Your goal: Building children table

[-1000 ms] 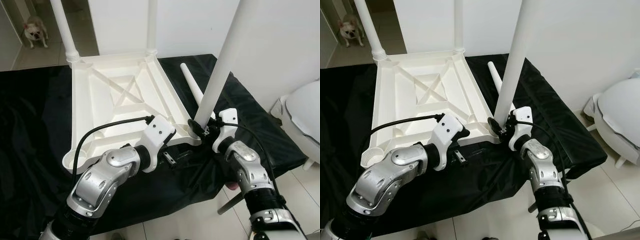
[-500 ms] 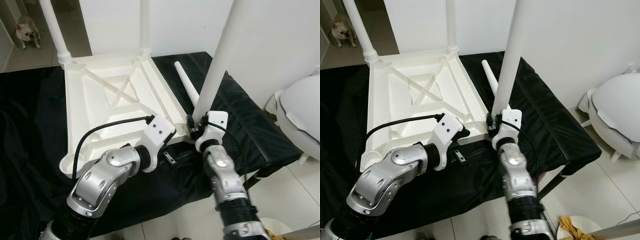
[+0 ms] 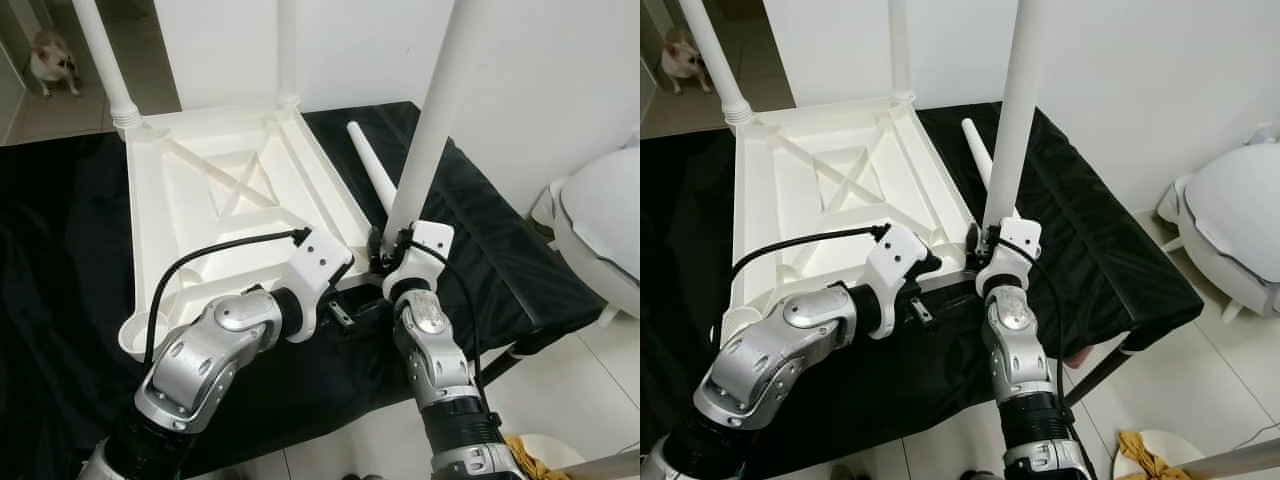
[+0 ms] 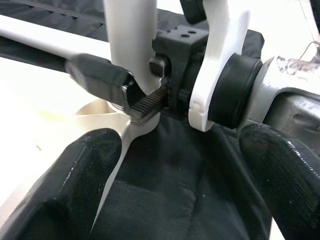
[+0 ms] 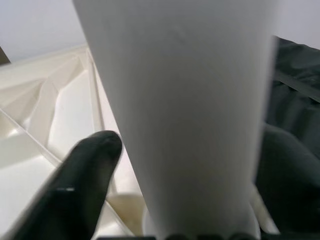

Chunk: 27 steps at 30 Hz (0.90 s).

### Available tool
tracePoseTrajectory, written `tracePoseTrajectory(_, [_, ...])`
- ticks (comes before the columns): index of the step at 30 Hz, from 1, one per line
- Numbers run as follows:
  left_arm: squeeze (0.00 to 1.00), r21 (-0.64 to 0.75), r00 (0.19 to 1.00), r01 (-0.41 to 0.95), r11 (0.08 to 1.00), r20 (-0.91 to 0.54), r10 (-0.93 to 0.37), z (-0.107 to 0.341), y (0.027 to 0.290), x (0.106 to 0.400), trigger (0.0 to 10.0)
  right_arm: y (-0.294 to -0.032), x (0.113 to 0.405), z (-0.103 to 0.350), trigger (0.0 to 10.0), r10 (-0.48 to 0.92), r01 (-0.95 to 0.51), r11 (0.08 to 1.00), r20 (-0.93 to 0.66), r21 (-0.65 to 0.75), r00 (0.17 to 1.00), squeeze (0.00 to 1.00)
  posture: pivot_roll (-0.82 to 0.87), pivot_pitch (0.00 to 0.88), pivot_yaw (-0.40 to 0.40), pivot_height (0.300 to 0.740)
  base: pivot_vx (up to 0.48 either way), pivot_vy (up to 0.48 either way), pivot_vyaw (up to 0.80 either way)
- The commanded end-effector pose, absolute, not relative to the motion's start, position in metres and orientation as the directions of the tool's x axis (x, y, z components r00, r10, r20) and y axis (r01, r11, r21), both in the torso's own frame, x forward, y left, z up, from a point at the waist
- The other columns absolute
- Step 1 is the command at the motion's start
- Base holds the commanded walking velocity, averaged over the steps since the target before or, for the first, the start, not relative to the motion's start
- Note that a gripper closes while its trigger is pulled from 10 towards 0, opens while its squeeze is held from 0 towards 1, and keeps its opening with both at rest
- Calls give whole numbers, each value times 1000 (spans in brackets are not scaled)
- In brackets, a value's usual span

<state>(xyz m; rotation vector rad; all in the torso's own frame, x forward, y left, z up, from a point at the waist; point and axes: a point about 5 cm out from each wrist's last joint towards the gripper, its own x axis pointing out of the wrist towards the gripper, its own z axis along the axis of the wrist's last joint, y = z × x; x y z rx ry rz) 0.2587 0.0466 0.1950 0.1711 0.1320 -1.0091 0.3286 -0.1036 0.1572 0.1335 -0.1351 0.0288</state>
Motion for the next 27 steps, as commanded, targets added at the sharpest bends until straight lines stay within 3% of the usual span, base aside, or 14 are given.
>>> tracePoseTrajectory(1, [0,72,524,851,520,-196,-829,194,47,259,10000,-103,327,162,10000,63,-85,988,164,131,984,1000,-35,91,5,740,0,0,0])
tracePoseTrajectory(4, [0,70,523,851,520,-194,-830,194,47,259,10000,-105,327,164,10000,118,-137,985,169,105,979,1000,-36,91,4,740,0,0,0])
tracePoseTrajectory(5, [0,69,523,851,520,-193,-830,194,47,260,10000,-107,327,164,10000,166,-182,979,165,88,972,86,-37,92,3,740,0,0,0])
tracePoseTrajectory(6, [0,69,523,851,521,-192,-830,194,47,260,10000,-109,327,164,10000,196,-210,974,161,79,967,86,-37,92,3,740,0,0,0])
tracePoseTrajectory(7, [0,69,524,851,521,-192,-830,194,47,260,10000,-112,327,164,10000,236,-249,966,162,65,958,0,-39,94,4,740,0,0,0])
tracePoseTrajectory(21, [0,69,526,850,523,-191,-829,195,47,259,10000,-170,328,162,10000,546,-540,837,79,-87,834,0,-32,91,3,740,0,0,0])
tracePoseTrajectory(27, [0,71,524,851,521,-191,-830,195,47,260,10000,-178,329,155,10000,608,-603,792,29,-93,794,0,-31,86,7,740,0,0,0])
